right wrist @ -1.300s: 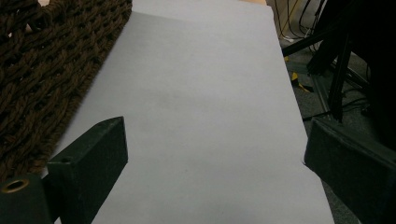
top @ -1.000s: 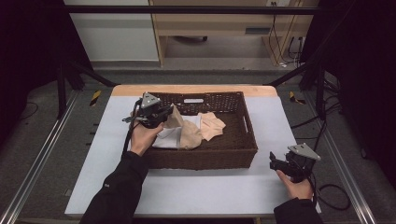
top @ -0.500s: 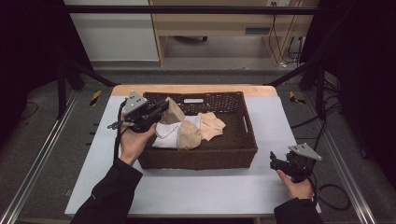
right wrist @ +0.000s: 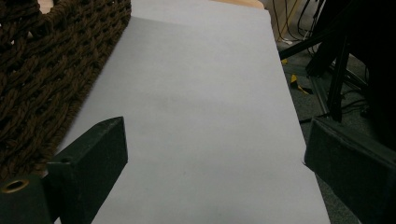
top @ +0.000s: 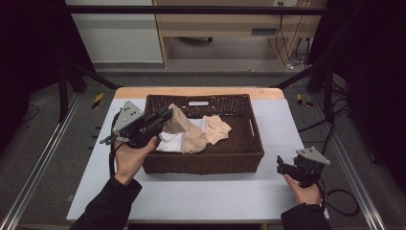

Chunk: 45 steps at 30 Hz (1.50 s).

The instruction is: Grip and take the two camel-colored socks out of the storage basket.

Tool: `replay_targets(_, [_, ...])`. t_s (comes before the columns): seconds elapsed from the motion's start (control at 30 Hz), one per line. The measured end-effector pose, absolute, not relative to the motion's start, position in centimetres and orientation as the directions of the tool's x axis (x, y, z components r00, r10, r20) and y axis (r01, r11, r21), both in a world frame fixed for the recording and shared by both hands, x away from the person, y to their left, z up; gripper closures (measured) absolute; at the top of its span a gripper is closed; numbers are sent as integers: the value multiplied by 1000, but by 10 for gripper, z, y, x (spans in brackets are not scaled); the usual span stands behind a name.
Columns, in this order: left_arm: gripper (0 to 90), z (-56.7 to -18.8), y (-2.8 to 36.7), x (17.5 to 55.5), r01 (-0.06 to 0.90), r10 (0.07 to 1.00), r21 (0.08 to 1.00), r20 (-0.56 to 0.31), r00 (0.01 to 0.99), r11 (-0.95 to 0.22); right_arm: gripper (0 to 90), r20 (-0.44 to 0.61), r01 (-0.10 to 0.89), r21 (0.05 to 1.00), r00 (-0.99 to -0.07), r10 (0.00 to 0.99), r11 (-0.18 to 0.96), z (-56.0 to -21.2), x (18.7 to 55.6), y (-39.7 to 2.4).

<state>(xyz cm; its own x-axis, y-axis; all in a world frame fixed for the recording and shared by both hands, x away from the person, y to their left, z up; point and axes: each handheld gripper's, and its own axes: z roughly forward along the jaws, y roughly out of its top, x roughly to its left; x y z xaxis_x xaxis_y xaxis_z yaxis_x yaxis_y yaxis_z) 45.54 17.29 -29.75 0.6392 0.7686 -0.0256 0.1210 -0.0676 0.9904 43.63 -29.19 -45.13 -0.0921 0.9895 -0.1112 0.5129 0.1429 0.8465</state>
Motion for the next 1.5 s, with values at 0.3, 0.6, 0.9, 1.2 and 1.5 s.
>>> replay_targets(0.3, [838,-294,177,429,101,736,994,-33,676,-48,63,-109,514,846,-94,990,141,-451,436,-291])
replay_targets(0.6, [838,-296,170,402,88,689,994,-17,724,-69,63,-113,512,846,-95,989,145,-451,436,-291])
replay_targets(0.9, [838,-305,167,381,97,658,991,-14,753,-90,63,-116,509,848,-95,989,149,-449,435,-291])
replay_targets(1.2, [838,-326,163,363,131,625,981,-15,781,-140,63,-114,512,846,-95,989,147,-450,435,-290])
replay_targets(1.5, [838,-364,157,364,223,622,951,-44,782,-213,63,-112,517,843,-96,989,146,-450,435,-290])
